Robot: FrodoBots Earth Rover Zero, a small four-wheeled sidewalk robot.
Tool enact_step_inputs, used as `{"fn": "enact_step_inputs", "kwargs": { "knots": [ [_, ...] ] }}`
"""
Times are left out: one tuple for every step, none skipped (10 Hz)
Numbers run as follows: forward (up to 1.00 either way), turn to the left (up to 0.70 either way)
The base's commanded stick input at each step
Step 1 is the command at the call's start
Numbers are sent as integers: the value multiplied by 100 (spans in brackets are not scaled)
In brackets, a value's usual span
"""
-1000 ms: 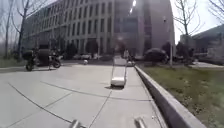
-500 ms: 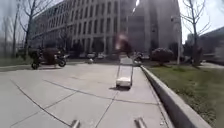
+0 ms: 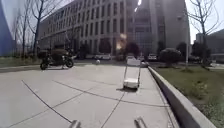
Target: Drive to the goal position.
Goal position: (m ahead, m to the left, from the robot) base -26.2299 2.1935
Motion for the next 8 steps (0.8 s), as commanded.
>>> {"fn": "enact_step_inputs", "kwargs": {
  "knots": [
    [0,0],
    [0,0],
    [0,0],
    [0,34],
    [0,61],
    [0,65],
    [0,70],
    [43,49]
  ]
}}
